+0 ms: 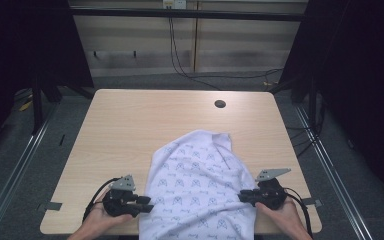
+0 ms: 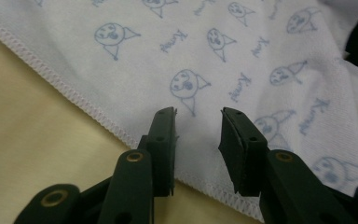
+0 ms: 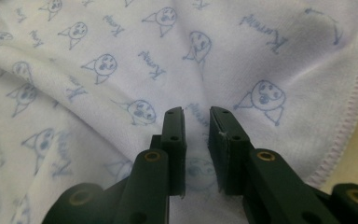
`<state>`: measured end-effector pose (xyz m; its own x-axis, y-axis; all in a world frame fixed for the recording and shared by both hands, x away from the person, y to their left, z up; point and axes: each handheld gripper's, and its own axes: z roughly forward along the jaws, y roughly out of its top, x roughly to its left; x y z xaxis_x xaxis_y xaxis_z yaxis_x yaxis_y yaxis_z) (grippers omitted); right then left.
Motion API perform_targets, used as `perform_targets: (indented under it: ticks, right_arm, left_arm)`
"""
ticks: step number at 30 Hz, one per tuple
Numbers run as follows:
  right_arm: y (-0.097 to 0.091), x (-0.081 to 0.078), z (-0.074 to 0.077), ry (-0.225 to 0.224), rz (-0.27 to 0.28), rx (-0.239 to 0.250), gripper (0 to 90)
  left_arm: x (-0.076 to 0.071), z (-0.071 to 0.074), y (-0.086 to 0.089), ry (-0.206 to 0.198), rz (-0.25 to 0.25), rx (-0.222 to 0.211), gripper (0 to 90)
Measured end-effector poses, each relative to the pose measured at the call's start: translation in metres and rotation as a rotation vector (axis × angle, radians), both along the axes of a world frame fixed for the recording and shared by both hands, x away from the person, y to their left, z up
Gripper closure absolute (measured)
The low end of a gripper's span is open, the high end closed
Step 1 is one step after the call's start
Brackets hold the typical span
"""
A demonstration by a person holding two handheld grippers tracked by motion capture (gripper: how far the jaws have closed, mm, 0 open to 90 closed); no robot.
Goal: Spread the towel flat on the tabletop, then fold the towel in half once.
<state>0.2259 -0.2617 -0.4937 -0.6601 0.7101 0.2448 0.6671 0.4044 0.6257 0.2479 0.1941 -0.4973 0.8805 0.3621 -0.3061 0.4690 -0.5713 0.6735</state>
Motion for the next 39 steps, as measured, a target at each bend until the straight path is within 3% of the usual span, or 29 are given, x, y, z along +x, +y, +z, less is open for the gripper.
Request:
perform_targets:
  ticks: [4,5,6,7,8,9,10,11,13,14,16,18,19,21,23,27,29,30,33,36,39]
  right_arm:
    - [-0.003,-0.02,0.002,0.036,0.032,0.009,75.6]
    - [-0.003,-0.023,0.003,0.042,0.042,0.004,75.1]
    - [-0.002,-0.027,0.004,0.043,0.045,-0.003,73.2]
    - [-0.001,-0.03,0.005,0.03,0.041,-0.014,71.1]
    - [-0.001,-0.031,0.007,0.013,0.038,-0.011,70.8]
    - [-0.002,-0.03,0.01,-0.005,0.034,0.017,70.4]
    - [-0.003,-0.025,0.016,-0.048,0.014,0.045,70.3]
    - [-0.003,-0.017,0.021,-0.085,-0.005,0.069,70.3]
    - [-0.002,-0.002,0.026,-0.125,-0.025,0.086,69.5]
    - [0.0,0.006,0.028,-0.131,-0.037,0.089,69.1]
    - [0.008,0.029,0.029,-0.161,-0.045,0.059,68.0]
    - [0.016,0.054,0.027,-0.169,-0.056,0.056,66.1]
    - [0.021,0.066,0.026,-0.169,-0.066,0.05,64.5]
    - [0.032,0.09,0.02,-0.165,-0.075,0.018,61.1]
    - [0.038,0.104,0.014,-0.167,-0.087,0.004,59.9]
    - [0.048,0.126,0.002,-0.166,-0.093,-0.009,58.5]
    - [0.053,0.131,-0.004,-0.152,-0.1,-0.027,63.7]
    - [0.054,0.131,-0.005,-0.149,-0.099,-0.034,71.8]
    - [0.056,0.124,0.0,-0.165,-0.099,-0.028,85.9]
    - [0.047,0.107,0.017,-0.179,-0.072,0.039,87.9]
    - [0.035,0.087,0.026,-0.173,-0.053,0.07,88.1]
  left_arm:
    - [-0.014,0.003,-0.004,0.026,-0.066,0.018,65.5]
    - [-0.015,0.003,-0.005,0.048,-0.075,0.011,65.7]
    - [-0.015,0.004,-0.005,0.033,-0.074,0.015,66.6]
    - [-0.013,0.005,-0.004,0.016,-0.068,-0.009,66.6]
    - [-0.008,0.007,-0.003,0.028,-0.046,-0.041,66.6]
    - [0.0,0.009,-0.002,0.027,-0.022,-0.063,66.0]
    - [0.011,0.013,-0.001,-0.017,0.013,-0.058,65.9]
    - [0.015,0.014,-0.001,-0.026,0.036,-0.063,65.9]
    - [0.039,0.018,-0.001,-0.052,0.098,-0.092,66.5]
    - [0.052,0.019,-0.002,-0.073,0.141,-0.091,66.7]
    - [0.08,0.018,-0.008,-0.068,0.22,-0.117,65.6]
    - [0.097,0.014,-0.016,-0.071,0.248,-0.116,61.7]
    - [0.106,0.011,-0.023,-0.078,0.262,-0.086,59.7]
    - [0.116,0.004,-0.03,-0.066,0.283,-0.072,55.6]
    - [0.122,-0.001,-0.036,-0.062,0.286,-0.054,53.1]
    - [0.124,-0.006,-0.044,-0.045,0.275,-0.051,56.6]
    - [0.126,-0.006,-0.046,-0.065,0.277,-0.013,70.5]
    - [0.126,-0.006,-0.046,-0.059,0.264,-0.034,82.5]
    - [0.121,0.001,-0.046,-0.076,0.266,-0.058,86.3]
    - [0.111,0.019,-0.043,-0.121,0.262,-0.136,86.3]
    - [0.097,0.035,-0.049,-0.162,0.22,-0.181,86.3]
